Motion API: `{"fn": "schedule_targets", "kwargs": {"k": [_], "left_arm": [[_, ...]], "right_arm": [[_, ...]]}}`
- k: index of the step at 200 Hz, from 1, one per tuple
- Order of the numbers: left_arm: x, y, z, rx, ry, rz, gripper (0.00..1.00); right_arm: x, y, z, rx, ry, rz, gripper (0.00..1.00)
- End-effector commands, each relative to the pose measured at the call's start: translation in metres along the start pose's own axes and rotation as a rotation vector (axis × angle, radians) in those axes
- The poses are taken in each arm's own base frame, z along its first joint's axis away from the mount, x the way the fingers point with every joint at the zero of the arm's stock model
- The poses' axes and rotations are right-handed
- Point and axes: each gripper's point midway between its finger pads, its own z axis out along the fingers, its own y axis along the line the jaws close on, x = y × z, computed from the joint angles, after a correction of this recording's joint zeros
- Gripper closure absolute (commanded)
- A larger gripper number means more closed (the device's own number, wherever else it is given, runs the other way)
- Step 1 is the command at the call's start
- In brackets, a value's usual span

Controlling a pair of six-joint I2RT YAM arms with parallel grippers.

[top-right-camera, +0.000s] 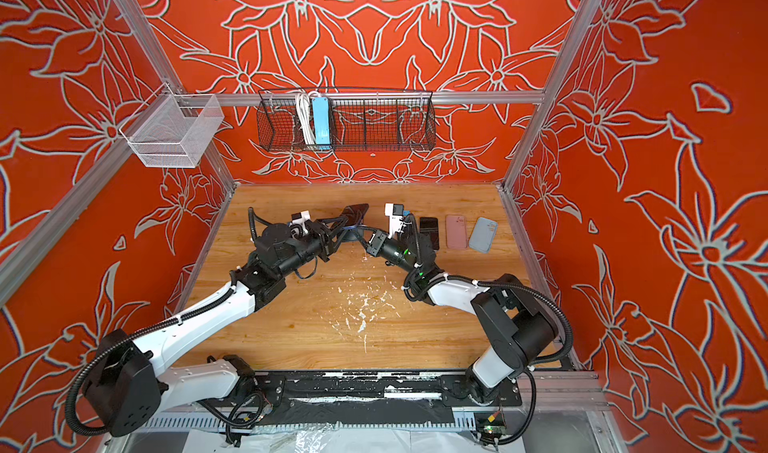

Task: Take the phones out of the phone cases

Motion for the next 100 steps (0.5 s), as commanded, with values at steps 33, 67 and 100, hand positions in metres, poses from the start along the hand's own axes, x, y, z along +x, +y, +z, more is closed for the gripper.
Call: {"fn": "schedule_targets", "kwargs": {"k": [33, 67, 100], "left_arm": [[0.0, -0.025, 0.001, 0.068, -0.002, 0.025, 0.79], [0.002, -0.026, 0.001, 0.066, 0.009, 0.03, 1.0], [0.004, -0.035, -0.002, 0.086, 0.016, 0.045, 1.0]], "right_arm": [[-0.005, 0.031, -0.003, -0.087, -0.019, -0.064, 0.98], [-0.007, 0.025, -0.002, -0.063, -0.032, -0.053, 0.98], [-0.009, 0.004, -0.004, 0.033, -0.054, -0.013, 0.98]]}}
